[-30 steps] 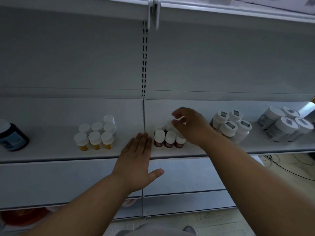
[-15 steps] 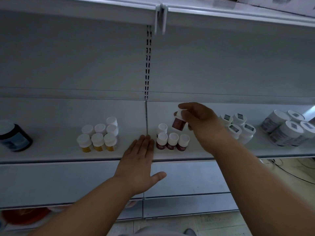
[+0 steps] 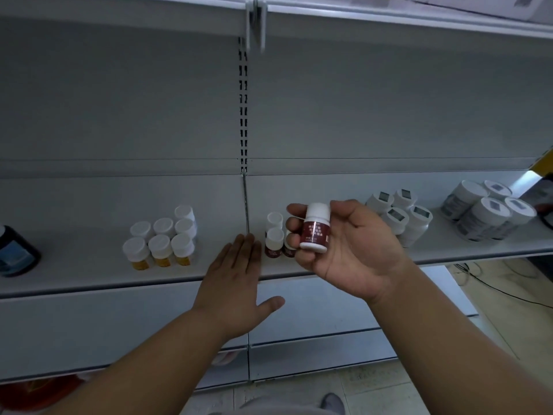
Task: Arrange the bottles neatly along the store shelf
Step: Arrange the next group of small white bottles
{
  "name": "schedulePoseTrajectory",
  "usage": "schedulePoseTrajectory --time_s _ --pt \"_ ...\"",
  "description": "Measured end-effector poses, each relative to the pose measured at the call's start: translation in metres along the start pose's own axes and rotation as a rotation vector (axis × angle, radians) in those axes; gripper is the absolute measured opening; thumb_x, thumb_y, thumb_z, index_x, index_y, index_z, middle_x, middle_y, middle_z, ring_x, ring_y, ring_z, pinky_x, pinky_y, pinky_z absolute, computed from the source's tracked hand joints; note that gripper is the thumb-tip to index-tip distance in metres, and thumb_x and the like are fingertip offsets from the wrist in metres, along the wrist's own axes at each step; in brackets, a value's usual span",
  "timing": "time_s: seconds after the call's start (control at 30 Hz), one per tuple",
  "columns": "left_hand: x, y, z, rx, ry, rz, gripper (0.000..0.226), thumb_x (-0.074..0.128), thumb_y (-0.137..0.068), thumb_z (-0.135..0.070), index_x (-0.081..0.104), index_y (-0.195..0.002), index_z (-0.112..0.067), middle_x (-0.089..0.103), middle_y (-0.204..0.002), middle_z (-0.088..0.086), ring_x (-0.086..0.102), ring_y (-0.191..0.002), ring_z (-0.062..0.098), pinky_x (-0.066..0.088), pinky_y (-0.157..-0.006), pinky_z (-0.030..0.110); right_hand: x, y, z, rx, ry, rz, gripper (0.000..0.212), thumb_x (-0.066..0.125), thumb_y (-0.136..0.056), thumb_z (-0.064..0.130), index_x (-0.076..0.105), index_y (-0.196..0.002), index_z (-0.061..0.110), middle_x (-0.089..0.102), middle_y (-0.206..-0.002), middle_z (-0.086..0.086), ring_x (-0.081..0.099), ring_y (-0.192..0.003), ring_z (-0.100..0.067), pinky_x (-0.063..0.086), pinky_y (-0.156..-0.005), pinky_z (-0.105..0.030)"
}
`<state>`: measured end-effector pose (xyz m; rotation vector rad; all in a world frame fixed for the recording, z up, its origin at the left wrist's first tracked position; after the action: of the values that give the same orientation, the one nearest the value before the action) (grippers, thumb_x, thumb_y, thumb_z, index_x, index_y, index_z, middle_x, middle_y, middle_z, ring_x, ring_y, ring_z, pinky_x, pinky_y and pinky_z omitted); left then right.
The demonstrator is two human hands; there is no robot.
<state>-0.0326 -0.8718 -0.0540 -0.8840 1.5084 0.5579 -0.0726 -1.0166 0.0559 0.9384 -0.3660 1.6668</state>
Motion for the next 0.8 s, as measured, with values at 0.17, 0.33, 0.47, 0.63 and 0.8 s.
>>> schedulePoseTrajectory --time_s 0.17,0.33,0.47,0.63,0.8 --pt "0.000 0.002 0.000 0.002 0.022 0.006 0.108 0.024 -0.083 -0.084 -0.001 -0.157 -0.011 -0.006 -0.165 0.010 -0.007 -0.152 0.024 -0.013 -0.117 0.034 0.001 0.006 0.000 -0.055 0.067 0.012 0.028 0.059 -0.089 0.031 0.054 -0.105 0.008 0.062 -0.097 -0.015 0.065 -0.079 -0.028 0.051 -0.059 -0.031" --pt "0.003 0.001 0.001 0.011 0.021 0.000 0.109 0.022 -0.080 -0.085 0.005 -0.157 -0.009 0.000 -0.165 0.012 -0.002 -0.152 0.026 -0.011 -0.118 0.033 0.006 0.008 0.003 -0.068 0.147 -0.008 0.039 0.042 -0.087 0.029 0.056 -0.112 0.003 0.061 -0.095 -0.016 0.058 -0.077 -0.025 0.042 -0.058 -0.028" --pt "0.001 0.001 0.001 0.008 0.025 -0.008 0.109 0.024 -0.081 -0.085 0.007 -0.157 -0.009 0.002 -0.165 0.012 0.000 -0.152 0.026 -0.009 -0.119 0.034 0.003 0.008 0.008 -0.163 0.288 -0.068 0.026 0.051 -0.091 0.025 0.057 -0.106 0.005 0.063 -0.093 -0.016 0.063 -0.086 -0.030 0.049 -0.063 -0.032" --pt "0.000 0.001 0.001 0.013 0.034 -0.019 0.108 0.024 -0.081 -0.084 0.004 -0.157 -0.009 -0.003 -0.164 0.011 -0.004 -0.152 0.025 -0.018 -0.115 0.030 0.003 0.009 0.010 -0.212 0.232 -0.132 0.022 0.062 -0.084 0.023 0.056 -0.099 0.008 0.062 -0.085 -0.017 0.057 -0.069 -0.026 0.041 -0.051 -0.028" --pt "0.000 0.002 0.002 0.004 0.027 -0.031 0.108 0.025 -0.082 -0.084 0.005 -0.157 -0.010 0.000 -0.165 0.011 -0.002 -0.152 0.025 -0.015 -0.117 0.031 0.001 0.010 0.012 -0.143 0.240 -0.121 0.038 0.048 -0.090 0.027 0.058 -0.117 0.001 0.065 -0.096 -0.016 0.062 -0.080 -0.027 0.048 -0.060 -0.030"
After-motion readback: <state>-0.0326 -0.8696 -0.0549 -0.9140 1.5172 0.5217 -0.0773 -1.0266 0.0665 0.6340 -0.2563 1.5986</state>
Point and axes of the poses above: each hand's wrist, its own y-axis away from the middle knuckle, its own x-axis out of the palm, z = x × y, the point moved 5 cm from there along -y, towards the middle knuckle
